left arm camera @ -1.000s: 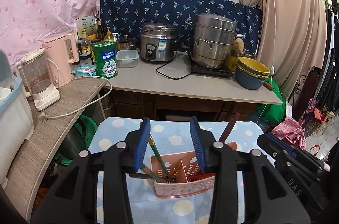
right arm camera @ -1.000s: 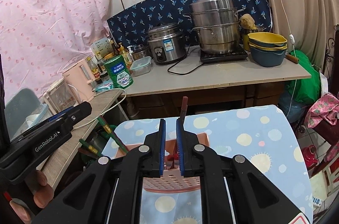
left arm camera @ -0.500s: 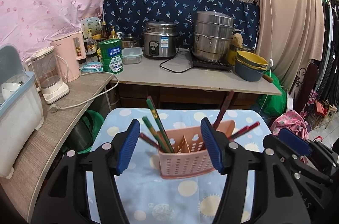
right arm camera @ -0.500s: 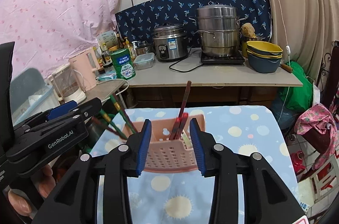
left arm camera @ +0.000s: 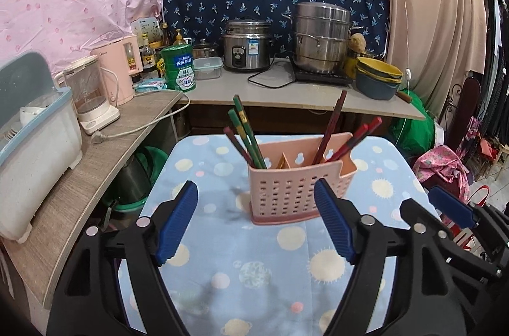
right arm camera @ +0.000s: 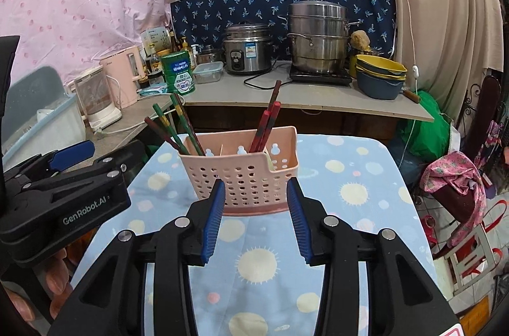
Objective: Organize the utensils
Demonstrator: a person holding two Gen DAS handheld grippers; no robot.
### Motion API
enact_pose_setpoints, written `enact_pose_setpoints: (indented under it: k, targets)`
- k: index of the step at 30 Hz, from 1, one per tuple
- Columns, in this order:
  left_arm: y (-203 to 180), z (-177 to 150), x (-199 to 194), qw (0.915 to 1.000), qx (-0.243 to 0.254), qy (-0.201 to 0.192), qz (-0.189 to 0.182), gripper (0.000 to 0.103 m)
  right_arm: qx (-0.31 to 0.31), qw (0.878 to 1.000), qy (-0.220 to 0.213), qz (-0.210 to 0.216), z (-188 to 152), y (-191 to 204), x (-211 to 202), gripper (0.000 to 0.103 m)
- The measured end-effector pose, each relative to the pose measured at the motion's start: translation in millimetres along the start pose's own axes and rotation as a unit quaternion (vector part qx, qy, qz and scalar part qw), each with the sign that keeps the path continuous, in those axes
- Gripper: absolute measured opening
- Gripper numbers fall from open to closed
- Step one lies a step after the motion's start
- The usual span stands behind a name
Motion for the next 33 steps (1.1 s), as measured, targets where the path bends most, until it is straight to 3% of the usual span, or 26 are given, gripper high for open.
enact_pose_setpoints:
  k: [12,15,17,19,27,29,33]
  targets:
    - [3.4,-42.1,5.9,0.9995,-0.010,0.021,0.021,0.085,-0.002,1.000,0.007,-0.010,-34.0,-0.6,0.4,0.040]
    - [4.0,-47.8,7.6,0.9992,-0.011,0.024,0.029,0.090,0.007,1.000,0.008,-0.006,-40.7,-4.6,2.2,0.051]
    - [4.7,-51.2,9.6,0.9991,-0.014,0.027,0.031,0.092,0.017,1.000,0.009,-0.005,-44.2,-8.5,3.7,0.063]
    - [5.6,-54.3,12.4,0.9988,-0.016,0.031,0.034,0.094,0.025,1.000,0.011,0.000,-47.6,-12.6,5.6,0.083]
    - [9.7,-67.7,27.0,0.9974,-0.020,0.050,0.048,0.096,0.032,0.999,0.023,-0.022,-61.4,-27.0,17.3,0.087]
    - [11.2,-69.9,30.5,0.9971,-0.022,0.054,0.048,0.096,0.029,0.999,0.025,-0.030,-64.5,-26.7,19.6,0.098]
    - [13.5,-74.0,35.8,0.9967,-0.026,0.059,0.048,0.096,0.026,0.999,0.030,-0.034,-68.9,-25.5,24.4,0.097]
Point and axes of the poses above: each gripper's, at about its wrist camera, not at the fingertips, and x roughly the way its jaws point, y to its left, z to its top, the point moved 10 cm from there along x, roughly the way its jaws point, and after that the axes turned 15 degrees about y, right-handed, at the moved point
